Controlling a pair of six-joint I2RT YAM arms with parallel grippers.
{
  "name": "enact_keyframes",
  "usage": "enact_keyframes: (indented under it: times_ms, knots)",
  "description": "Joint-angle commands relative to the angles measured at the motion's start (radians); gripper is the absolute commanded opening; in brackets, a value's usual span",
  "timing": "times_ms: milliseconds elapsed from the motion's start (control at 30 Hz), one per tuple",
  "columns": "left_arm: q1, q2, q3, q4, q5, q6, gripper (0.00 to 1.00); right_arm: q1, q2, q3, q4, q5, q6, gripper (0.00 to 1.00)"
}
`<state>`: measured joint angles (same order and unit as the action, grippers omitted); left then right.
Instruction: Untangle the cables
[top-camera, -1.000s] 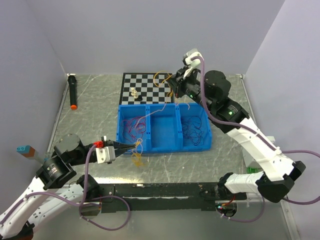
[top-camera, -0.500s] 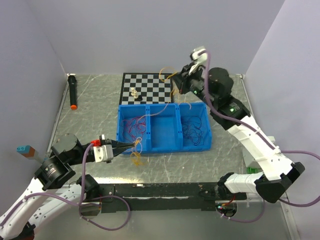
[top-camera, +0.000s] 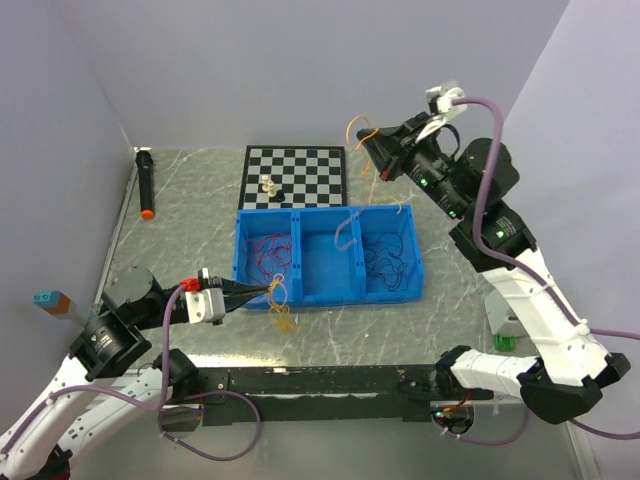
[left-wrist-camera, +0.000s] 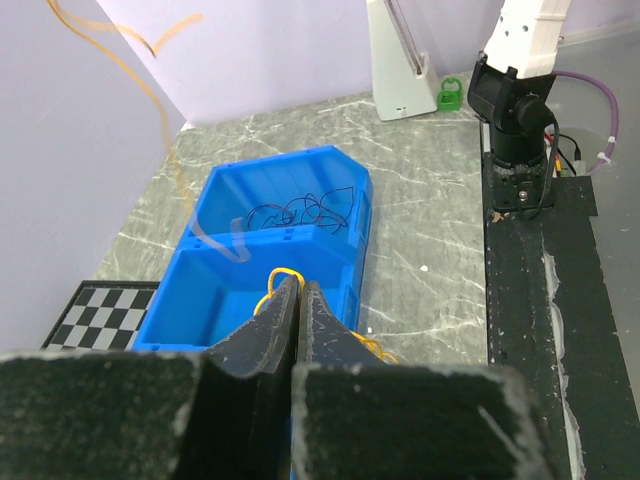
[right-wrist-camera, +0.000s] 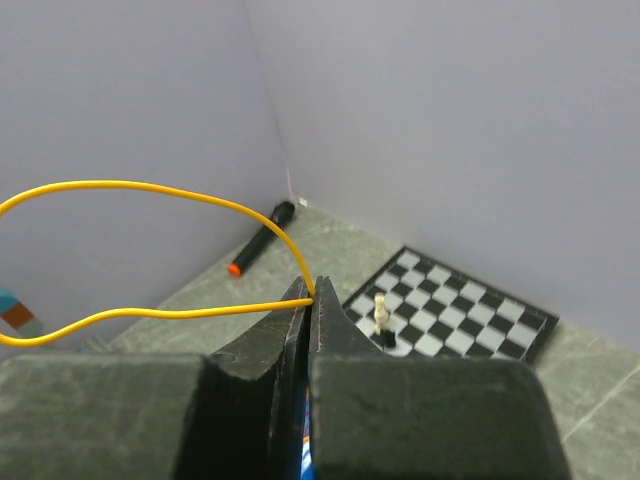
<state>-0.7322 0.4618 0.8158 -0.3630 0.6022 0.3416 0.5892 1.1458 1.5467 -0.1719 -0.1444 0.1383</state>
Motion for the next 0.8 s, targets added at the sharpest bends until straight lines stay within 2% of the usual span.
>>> enact_keyframes:
  times_ms: [0, 267, 600, 767]
  knots:
    - [0.008, 0.001, 0.020, 0.038, 0.027, -0.015, 0.05, -0.008, 0.005, -0.059, 0.037, -0.024, 0.038, 0.00]
    - [0.010, -0.008, 0.008, 0.048, 0.025, -0.015, 0.05, -0.005, 0.054, -0.094, 0.045, -0.043, 0.069, 0.00]
    - [0.014, -0.011, 0.011, 0.061, 0.031, -0.026, 0.05, 0.020, 0.112, -0.373, 0.198, 0.020, 0.182, 0.00]
    - [0.024, -0.011, 0.006, 0.072, 0.037, -0.039, 0.05, 0.023, 0.193, -0.433, 0.275, 0.037, 0.263, 0.00]
